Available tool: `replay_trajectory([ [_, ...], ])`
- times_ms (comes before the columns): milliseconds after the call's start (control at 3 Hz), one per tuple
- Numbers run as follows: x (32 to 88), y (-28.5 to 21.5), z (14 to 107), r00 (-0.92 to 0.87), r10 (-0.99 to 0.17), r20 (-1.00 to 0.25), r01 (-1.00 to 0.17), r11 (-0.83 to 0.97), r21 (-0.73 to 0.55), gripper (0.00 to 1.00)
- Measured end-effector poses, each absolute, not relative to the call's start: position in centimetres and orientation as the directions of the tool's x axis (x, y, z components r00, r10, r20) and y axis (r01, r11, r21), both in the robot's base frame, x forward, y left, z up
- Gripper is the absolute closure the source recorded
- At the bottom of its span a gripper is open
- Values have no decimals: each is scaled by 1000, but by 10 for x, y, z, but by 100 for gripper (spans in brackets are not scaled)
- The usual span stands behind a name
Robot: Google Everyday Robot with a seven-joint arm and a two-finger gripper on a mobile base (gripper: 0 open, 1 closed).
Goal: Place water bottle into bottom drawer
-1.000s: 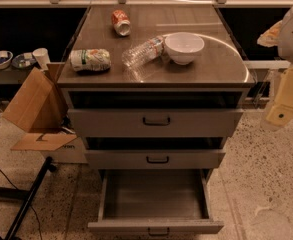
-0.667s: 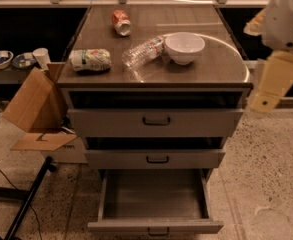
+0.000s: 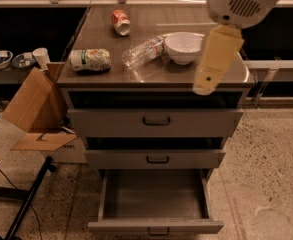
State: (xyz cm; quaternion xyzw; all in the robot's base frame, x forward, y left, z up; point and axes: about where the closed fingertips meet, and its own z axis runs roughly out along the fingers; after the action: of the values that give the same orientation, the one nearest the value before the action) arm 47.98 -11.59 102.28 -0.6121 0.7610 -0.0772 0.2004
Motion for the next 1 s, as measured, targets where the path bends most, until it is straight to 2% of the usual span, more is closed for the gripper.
replay_trajectory([
  [333,486,-90,1017,-216,-943,-254,-867,305,-395,0],
  [667,521,-71,1008,-281,-917,-284,-822,383,-422,0],
  [1000,523,-70,1008,-280,-917,-285,-821,383,-423,0],
])
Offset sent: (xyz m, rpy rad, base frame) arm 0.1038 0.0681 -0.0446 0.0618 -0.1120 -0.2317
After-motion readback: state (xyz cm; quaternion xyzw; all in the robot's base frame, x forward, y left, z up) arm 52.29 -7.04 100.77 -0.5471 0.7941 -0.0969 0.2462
